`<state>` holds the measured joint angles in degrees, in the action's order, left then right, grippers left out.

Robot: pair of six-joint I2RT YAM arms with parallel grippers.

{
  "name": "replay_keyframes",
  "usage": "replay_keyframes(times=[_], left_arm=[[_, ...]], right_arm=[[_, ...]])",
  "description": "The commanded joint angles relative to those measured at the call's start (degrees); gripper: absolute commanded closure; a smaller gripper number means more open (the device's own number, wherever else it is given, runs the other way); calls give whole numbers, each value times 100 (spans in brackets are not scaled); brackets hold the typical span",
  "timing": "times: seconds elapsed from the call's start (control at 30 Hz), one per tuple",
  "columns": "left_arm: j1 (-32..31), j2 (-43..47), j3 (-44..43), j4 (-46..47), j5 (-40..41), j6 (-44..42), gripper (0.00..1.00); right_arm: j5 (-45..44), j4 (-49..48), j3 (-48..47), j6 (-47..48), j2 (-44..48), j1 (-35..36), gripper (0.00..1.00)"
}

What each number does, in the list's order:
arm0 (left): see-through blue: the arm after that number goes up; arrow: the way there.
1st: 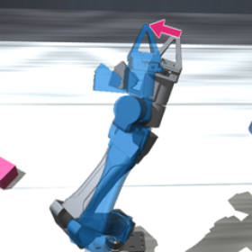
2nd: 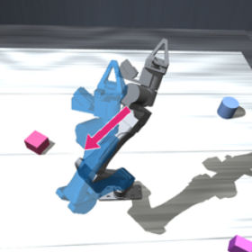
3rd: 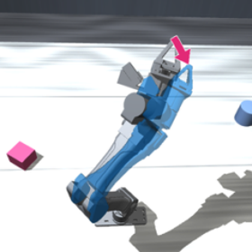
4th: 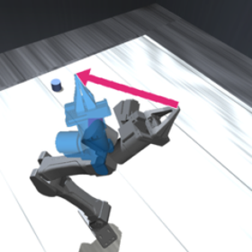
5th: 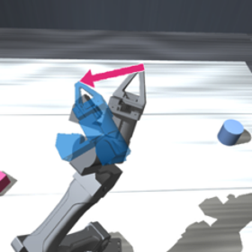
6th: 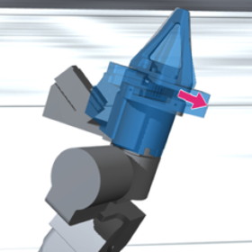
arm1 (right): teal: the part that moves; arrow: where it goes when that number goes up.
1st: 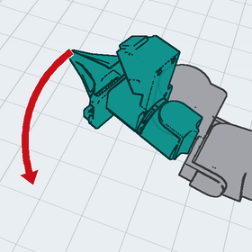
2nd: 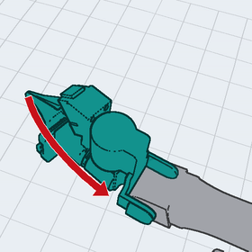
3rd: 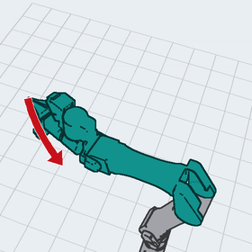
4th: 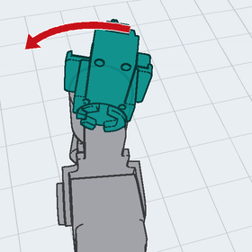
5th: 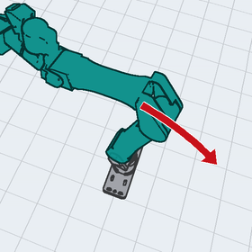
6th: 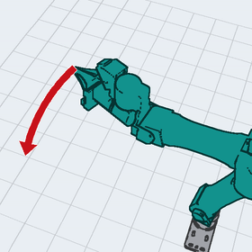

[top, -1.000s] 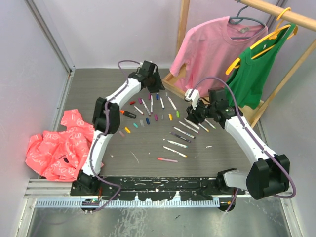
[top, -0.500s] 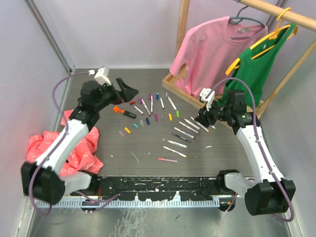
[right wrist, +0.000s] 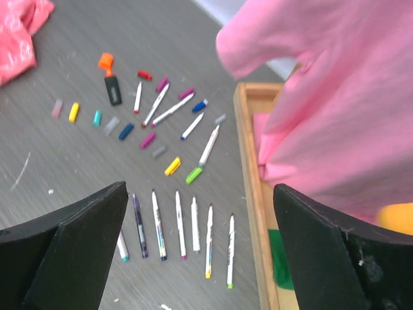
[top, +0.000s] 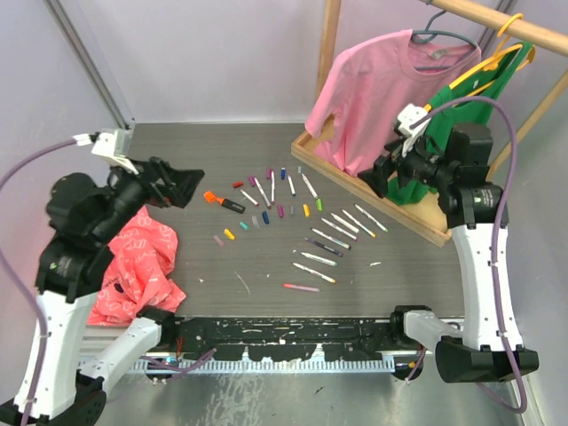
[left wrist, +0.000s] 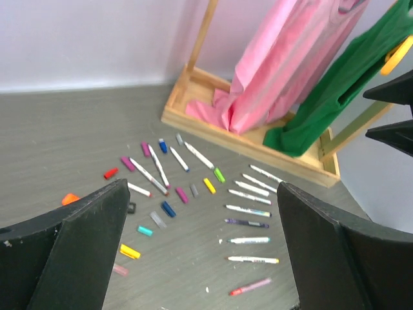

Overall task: Open the pen caps
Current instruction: Reset both arms

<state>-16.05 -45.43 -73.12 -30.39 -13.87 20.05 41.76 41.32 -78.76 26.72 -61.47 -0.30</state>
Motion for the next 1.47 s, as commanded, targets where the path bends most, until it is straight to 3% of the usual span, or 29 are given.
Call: replay_keyframes(times=[0.0, 0.27, 0.53, 0.8, 1.43], left_arm=[[4, -127, -1104, -1205, 355, -497, 2], [7, -350, -2112, -1662, -58, -574, 2], [5, -368, -2528, -1884, -391, -583, 2], [4, -289, -2439, -1839, -541, -585, 2], [-2, -190, -2054, -1768, -533, -629, 2]], right_arm=[[-262, -25, -1055, -983, -102, -23, 0], [-198, 510, -2289, -971, -317, -23, 0], [-1326, 383, -2902, -1988, -384, -14, 0], [-622, 535, -3024, -1809, -380, -19, 0], [-746, 209, -2564, -1993, -354, -22, 0]])
